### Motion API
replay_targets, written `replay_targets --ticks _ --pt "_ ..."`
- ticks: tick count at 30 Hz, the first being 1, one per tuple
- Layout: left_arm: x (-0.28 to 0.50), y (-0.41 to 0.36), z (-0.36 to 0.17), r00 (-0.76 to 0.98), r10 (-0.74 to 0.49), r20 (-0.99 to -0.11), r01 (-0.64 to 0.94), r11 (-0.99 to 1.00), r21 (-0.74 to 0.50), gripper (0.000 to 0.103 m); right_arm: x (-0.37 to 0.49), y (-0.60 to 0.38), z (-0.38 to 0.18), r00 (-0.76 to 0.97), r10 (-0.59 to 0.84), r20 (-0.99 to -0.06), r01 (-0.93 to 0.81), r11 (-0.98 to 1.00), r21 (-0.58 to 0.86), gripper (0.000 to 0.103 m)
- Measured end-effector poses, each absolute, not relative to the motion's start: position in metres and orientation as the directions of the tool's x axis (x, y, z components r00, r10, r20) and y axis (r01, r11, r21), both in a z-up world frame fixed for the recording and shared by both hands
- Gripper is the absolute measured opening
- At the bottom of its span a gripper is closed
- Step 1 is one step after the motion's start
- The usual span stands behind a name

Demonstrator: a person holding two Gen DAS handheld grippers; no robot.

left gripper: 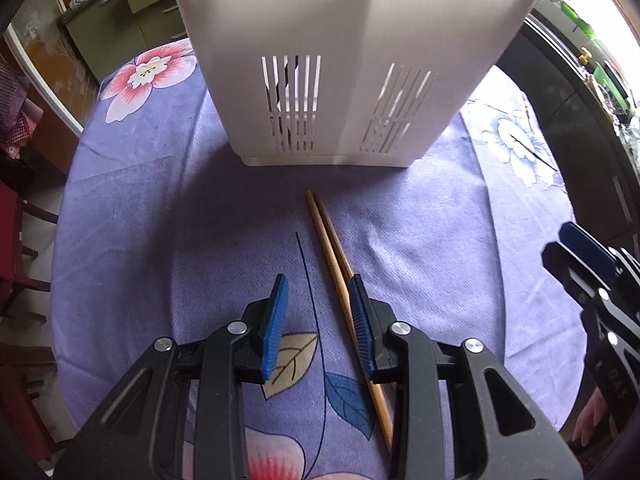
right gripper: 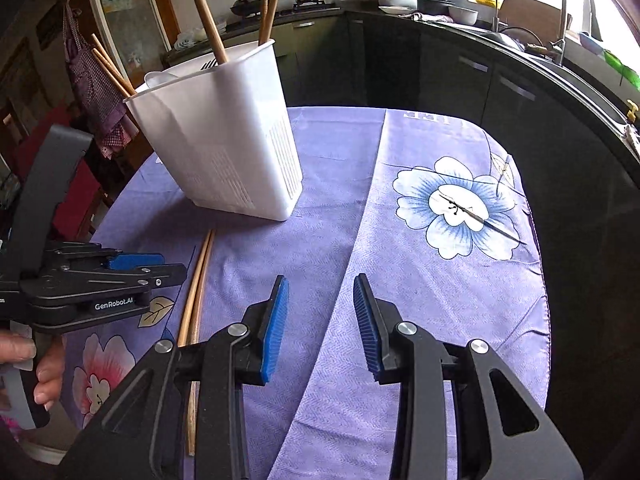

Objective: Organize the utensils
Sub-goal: 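Open both grippers and return to the last chopsticks on the table, then grasp a wooden chopstick with the left gripper while the right gripper grasps another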

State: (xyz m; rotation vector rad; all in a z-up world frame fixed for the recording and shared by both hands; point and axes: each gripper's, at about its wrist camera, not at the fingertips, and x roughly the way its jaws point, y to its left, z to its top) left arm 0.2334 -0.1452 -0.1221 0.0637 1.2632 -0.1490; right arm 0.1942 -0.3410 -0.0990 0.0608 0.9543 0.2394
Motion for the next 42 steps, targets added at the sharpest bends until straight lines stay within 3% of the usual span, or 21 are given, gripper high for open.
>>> replay_targets --ticks 12,13,15,20,31,38,40,42 --pt "0.242 -0.156 -0.140 0.272 -0.019 -0.962 0.125 0.992 0.015 0.029 0.192 -0.345 -0.104 0.544 0.239 -0.804 -0.169 0.970 0.174 0.034" --pt "0.242 -0.157 -0.140 0.275 -0.016 -0.961 0.127 0.992 0.020 0.027 0.192 -0.344 -0.103 0.544 0.238 -0.805 -0.168 0.970 0.173 0.034" --pt "0.241 -0.158 -0.140 0.273 -0.020 -0.962 0.135 0.991 0.018 0.010 0.192 -0.342 -0.103 0.540 0.238 -0.807 -0.170 0.970 0.172 0.034" --pt "0.237 -0.150 -0.133 0.282 -0.041 -0.959 0.143 0.990 0.000 0.006 0.196 -0.324 -0.103 0.526 0.247 -0.814 -0.197 0.966 0.166 0.034" --pt "0.218 -0.102 -0.092 0.363 -0.073 -0.929 0.131 0.991 -0.027 0.006 0.220 -0.237 -0.122 0.436 0.278 -0.856 -0.314 0.938 0.145 0.034" --pt "0.210 -0.085 -0.079 0.383 -0.098 -0.918 0.140 0.989 -0.048 0.006 0.243 -0.197 -0.143 0.382 0.225 -0.896 -0.331 0.939 0.095 0.034" --pt "0.208 -0.082 -0.078 0.384 -0.105 -0.918 0.140 0.989 -0.054 0.006 0.247 -0.190 -0.147 0.375 0.213 -0.902 -0.333 0.939 0.084 0.032" --pt "0.208 -0.078 -0.078 0.382 -0.111 -0.917 0.141 0.988 -0.061 0.006 0.250 -0.183 -0.151 0.365 0.205 -0.908 -0.337 0.938 0.076 0.025"
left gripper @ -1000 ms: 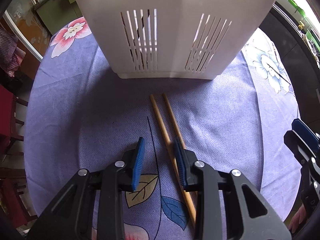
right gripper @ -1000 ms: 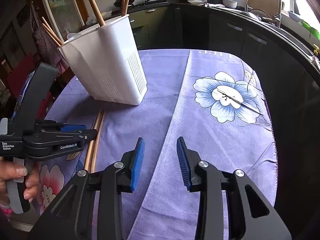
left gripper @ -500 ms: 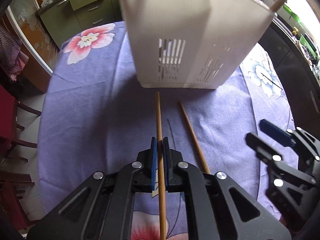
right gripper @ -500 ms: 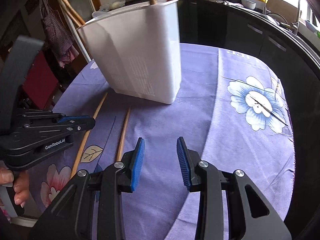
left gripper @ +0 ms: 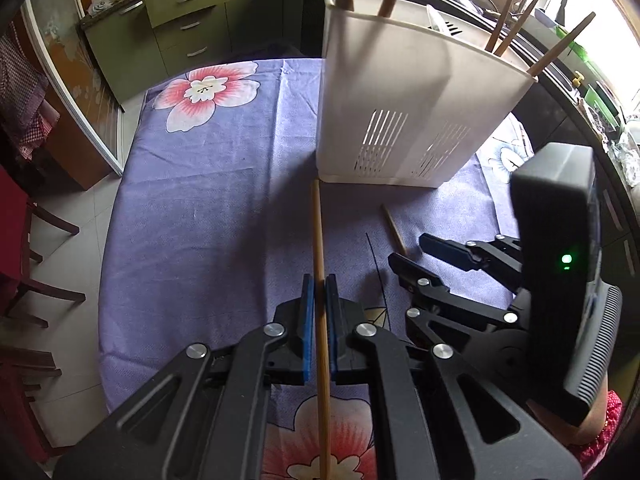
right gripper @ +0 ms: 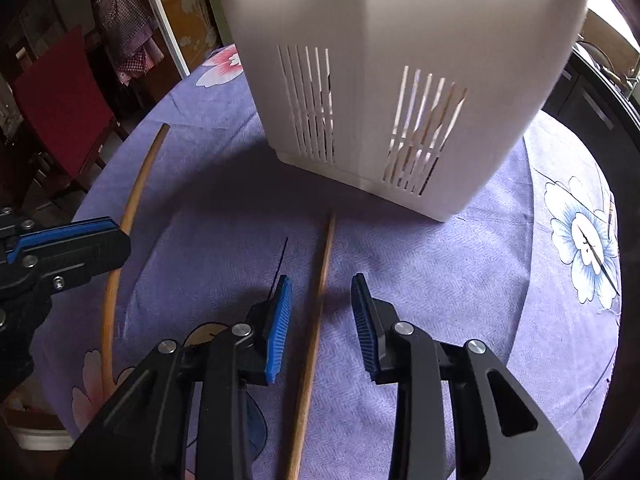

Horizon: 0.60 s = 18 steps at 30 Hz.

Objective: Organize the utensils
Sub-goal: 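Grasp a wooden chopstick with the left gripper while the right gripper grasps another, then carry both chopsticks upright toward the white holder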

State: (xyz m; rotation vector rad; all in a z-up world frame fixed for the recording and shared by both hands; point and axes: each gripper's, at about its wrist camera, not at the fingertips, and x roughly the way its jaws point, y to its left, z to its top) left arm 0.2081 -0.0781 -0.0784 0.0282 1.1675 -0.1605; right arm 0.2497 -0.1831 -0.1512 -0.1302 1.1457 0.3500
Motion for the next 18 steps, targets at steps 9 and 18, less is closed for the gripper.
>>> replay_targets --ticks 9,18 --pt "0.208 -0.069 -0.080 0.382 -0.120 -0.917 0.136 0.988 -0.072 0.006 0.253 -0.172 -0.154 0.371 0.176 -0.912 -0.344 0.938 0.041 0.009" --pt "0.203 -0.067 -0.075 0.396 -0.112 -0.911 0.139 0.988 -0.062 0.006 0.243 -0.183 -0.141 0.410 0.203 -0.889 -0.325 0.943 0.065 0.006"
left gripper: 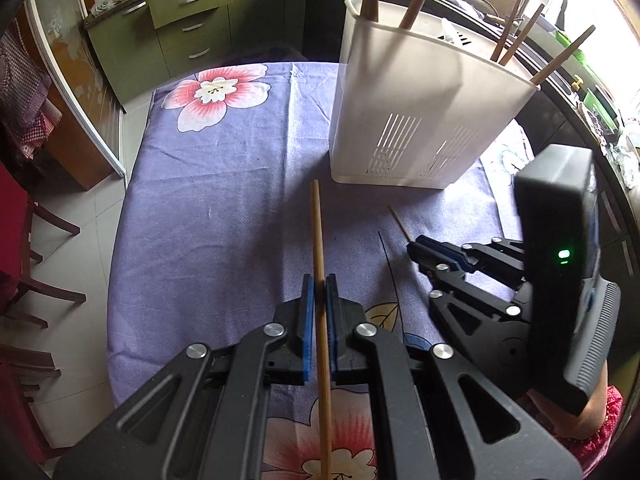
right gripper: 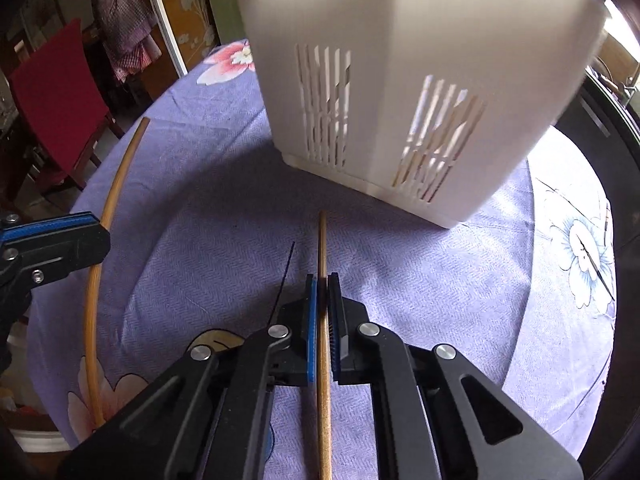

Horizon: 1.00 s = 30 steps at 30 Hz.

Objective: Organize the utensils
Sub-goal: 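Carry both chopsticks upright toward the white holder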

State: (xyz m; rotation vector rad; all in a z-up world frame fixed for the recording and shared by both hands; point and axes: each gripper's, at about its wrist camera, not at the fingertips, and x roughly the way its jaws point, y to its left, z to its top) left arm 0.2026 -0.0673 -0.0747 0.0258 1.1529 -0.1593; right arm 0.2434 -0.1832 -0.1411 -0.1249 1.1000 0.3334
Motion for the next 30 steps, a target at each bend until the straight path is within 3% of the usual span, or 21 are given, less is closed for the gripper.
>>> replay_targets --ticks 20,30 --pt "0.170 -0.072 -0.021 0.490 -0.146 -0.859 0.201 0.978 -0.052 0.006 0.151 -0.263 -0.014 0.628 0.313 -0.713 -0.318 0.939 0.132 0.006" --pt "0.145 -0.070 0.009 0.541 -0.172 -0.823 0.232 0.971 -0.051 0.006 0.123 -0.273 0.013 0.672 0.321 -0.667 -0.320 0.939 0.130 0.006"
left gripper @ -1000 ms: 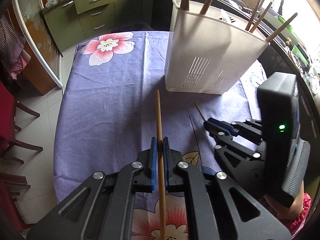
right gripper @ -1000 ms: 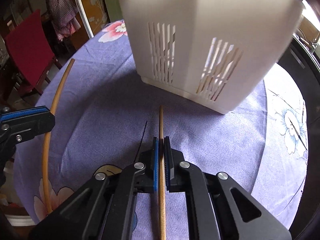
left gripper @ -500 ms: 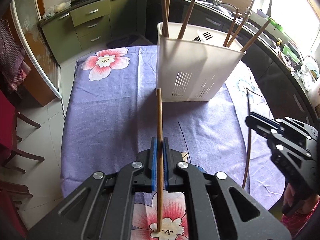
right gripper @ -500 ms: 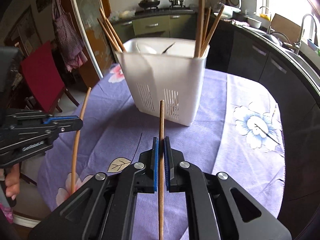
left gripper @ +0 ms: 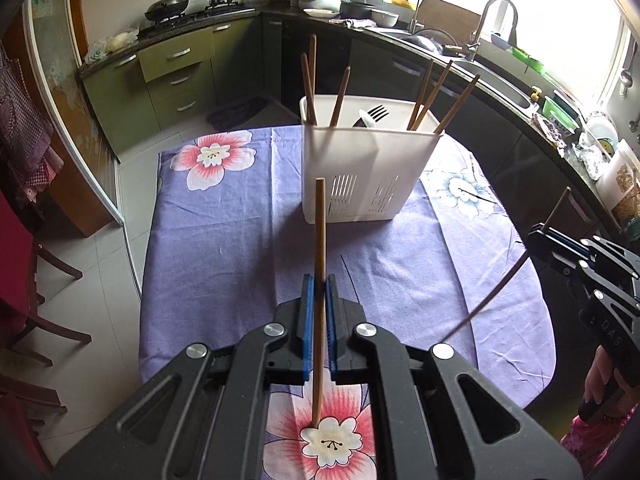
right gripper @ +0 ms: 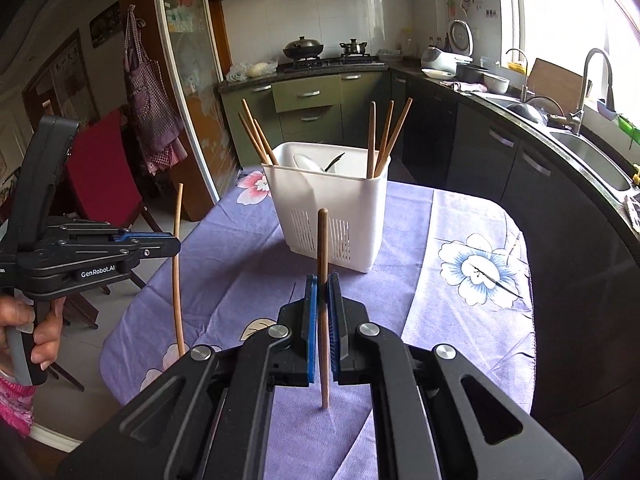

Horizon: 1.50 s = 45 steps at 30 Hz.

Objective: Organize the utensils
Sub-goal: 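Carry both chopsticks upright toward the white holder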

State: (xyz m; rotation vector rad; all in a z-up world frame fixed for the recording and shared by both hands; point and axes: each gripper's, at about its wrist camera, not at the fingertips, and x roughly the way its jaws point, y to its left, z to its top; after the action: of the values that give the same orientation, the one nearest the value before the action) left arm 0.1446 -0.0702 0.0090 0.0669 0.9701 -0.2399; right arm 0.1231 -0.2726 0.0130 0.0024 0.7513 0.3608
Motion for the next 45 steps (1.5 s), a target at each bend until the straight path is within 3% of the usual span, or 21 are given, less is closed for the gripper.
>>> replay_targets --ticks 14,30,45 --pt "0.140 -0.077 0.037 0.583 -0.165 -0.796 0.243 0.970 -0.023 0.006 0.105 -0.267 0.038 0.692 0.334 -0.640 -0.342 0.933 0.117 0.006" --pt "0.230 -0.081 -0.085 0.354 -0.117 -0.928 0.221 0.975 -0.038 0.007 0.148 -0.265 0.048 0.712 0.310 -0.630 -0.299 0.946 0.127 0.006" --pt "0.261 -0.089 -0.124 0.301 -0.059 -0.952 0.206 0.979 0.005 0.007 0.198 -0.236 0.041 0.710 0.275 -0.648 -0.270 0.957 0.111 0.006"
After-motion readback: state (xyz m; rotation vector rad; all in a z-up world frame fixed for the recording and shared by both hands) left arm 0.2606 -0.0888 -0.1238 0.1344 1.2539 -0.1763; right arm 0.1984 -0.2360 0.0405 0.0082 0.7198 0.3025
